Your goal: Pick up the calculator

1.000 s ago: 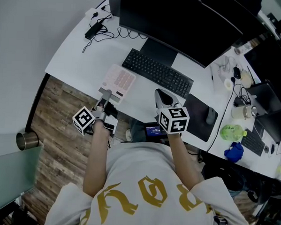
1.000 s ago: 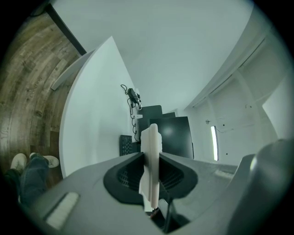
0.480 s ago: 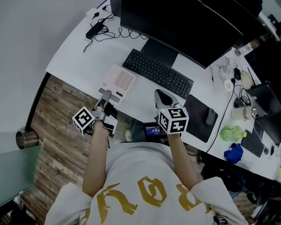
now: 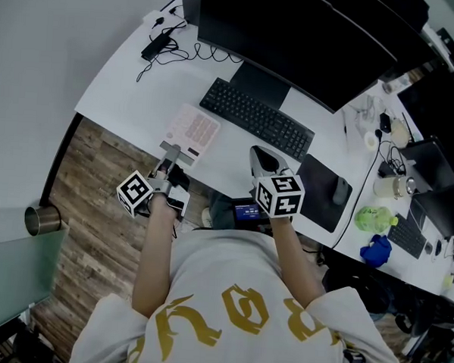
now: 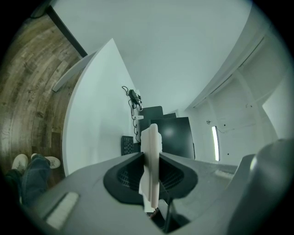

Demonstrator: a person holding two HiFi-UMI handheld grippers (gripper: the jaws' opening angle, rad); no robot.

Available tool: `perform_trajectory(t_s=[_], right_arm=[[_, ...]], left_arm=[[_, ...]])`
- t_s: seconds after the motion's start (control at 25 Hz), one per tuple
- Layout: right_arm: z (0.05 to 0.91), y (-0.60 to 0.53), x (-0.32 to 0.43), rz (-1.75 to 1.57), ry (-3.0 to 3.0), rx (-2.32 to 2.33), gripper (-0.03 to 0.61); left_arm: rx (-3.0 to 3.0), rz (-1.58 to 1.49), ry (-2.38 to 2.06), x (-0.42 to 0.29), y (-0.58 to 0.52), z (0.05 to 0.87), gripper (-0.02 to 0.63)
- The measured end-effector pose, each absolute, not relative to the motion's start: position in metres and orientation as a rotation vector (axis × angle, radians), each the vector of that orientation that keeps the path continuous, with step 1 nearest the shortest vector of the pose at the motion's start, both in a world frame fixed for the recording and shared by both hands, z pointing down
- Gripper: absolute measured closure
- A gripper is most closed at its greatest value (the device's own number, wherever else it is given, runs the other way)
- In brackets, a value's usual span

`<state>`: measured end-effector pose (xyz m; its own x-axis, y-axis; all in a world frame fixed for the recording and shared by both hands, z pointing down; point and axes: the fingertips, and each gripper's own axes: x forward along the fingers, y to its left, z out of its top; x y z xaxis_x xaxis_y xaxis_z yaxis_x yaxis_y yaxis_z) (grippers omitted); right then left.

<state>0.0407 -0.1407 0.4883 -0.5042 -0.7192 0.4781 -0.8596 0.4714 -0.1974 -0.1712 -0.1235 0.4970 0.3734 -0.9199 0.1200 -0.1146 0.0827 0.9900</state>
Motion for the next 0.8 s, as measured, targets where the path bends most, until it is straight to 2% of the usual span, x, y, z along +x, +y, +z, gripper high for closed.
perform_trajectory(t_s=[0.8], right_arm=[[0.4933, -0.1367, 0.0447, 0.608, -2.389, 1.326, 0.552]], left_arm=[[1.325, -0.795, -1.024, -0.1658, -0.1211, 0.5064, 0.542]])
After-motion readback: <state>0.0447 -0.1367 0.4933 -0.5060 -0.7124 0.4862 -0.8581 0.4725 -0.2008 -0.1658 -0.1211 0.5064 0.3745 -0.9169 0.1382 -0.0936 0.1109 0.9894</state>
